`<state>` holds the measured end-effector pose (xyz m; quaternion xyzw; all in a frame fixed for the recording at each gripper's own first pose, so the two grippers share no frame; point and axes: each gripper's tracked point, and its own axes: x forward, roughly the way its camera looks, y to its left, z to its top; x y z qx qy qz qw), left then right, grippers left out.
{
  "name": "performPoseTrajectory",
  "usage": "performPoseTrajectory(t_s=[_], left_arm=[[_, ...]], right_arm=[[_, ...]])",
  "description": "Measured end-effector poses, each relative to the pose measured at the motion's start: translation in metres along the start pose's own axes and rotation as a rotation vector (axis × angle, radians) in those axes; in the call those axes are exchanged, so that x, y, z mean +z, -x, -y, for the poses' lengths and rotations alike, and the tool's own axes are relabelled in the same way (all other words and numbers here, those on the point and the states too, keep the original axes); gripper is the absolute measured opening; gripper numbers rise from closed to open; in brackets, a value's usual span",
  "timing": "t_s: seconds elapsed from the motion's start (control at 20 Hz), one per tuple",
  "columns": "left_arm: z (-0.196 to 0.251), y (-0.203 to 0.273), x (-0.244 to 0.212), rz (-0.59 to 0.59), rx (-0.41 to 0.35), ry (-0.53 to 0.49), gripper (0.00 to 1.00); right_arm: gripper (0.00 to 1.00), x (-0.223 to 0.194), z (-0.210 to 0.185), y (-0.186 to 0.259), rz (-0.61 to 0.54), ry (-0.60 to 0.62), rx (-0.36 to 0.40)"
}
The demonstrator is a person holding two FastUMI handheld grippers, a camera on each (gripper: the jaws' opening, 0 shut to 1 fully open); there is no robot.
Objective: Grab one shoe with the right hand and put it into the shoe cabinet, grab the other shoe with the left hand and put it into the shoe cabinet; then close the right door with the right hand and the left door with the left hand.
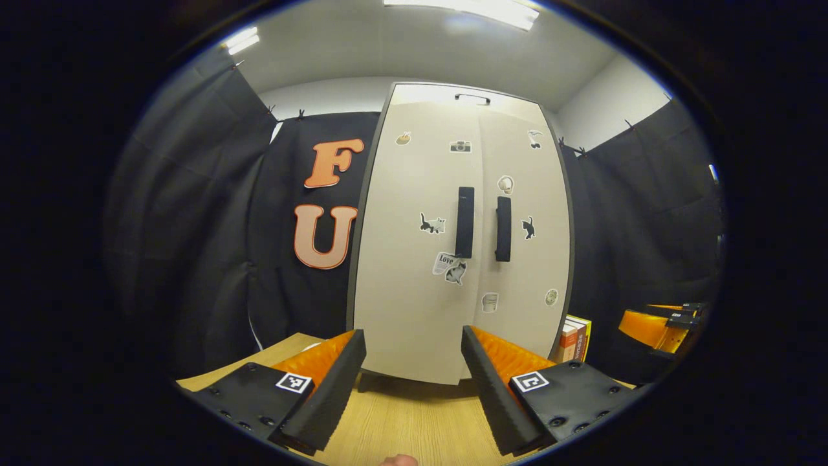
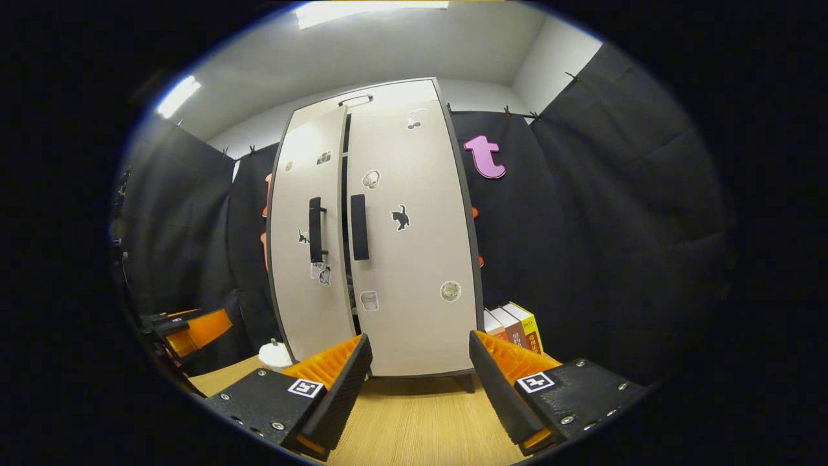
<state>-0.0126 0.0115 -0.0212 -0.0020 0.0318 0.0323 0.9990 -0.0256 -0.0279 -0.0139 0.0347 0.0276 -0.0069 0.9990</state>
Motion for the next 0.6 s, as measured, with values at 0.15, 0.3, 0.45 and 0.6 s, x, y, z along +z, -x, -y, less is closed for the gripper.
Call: performPoseTrajectory(t_s=[0.15, 0.3, 0.45, 0.6], left_arm=[[-0.002, 0.002, -0.006, -0.017, 0.011, 0.003, 0.96], [-0.006, 0.003, -0.011, -0.020, 0.026, -0.007, 0.96], [-0.011, 0.002, -0.006, -0.009, 0.034, -0.028, 0.96], [-0.014, -0.001, -0.004, 0.000, 0.039, -0.010, 0.96]], right_arm=[[0.93, -0.002, 0.001, 0.001, -0.005, -0.008, -0.003], [0.93, -0.003, 0.002, 0.002, -0.007, -0.012, -0.007], [0.93, -0.002, 0.003, 0.002, -0.009, -0.013, -0.011], [0.93, -0.001, 0.002, 0.002, -0.006, -0.012, -0.011]])
